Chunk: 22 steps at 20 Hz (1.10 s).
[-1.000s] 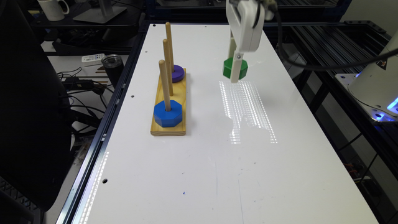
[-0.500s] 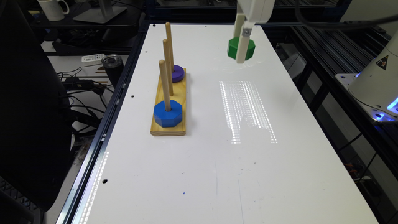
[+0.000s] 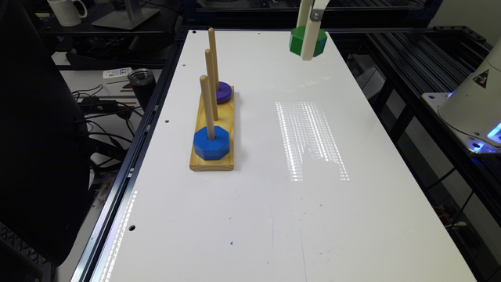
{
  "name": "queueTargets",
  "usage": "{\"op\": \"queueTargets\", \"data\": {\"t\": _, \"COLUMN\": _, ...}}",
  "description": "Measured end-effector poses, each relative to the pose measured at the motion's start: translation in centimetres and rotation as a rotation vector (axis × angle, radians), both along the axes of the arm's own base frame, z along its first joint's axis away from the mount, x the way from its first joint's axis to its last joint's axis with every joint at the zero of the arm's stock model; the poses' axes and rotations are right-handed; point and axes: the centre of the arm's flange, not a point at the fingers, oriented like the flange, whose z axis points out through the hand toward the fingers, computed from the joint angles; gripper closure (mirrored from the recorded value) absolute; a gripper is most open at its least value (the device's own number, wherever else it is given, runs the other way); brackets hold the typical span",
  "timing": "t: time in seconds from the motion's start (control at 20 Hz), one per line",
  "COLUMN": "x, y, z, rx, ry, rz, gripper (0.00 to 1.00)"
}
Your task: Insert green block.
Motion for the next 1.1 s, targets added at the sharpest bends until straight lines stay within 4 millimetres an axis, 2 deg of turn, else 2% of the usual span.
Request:
{"op": "queueTargets", "data": {"t": 0.45, "x": 0.1, "y": 0.0, "z": 1.4, "rx": 0.000, "ry": -0.001, "rz": -0.001, "gripper": 1.00}}
{"op": "queueTargets", "data": {"t": 1.1, "x": 0.1, "y": 0.0, "z": 1.6, "rx": 0.000, "ry": -0.002, "rz": -0.001, "gripper": 1.00}}
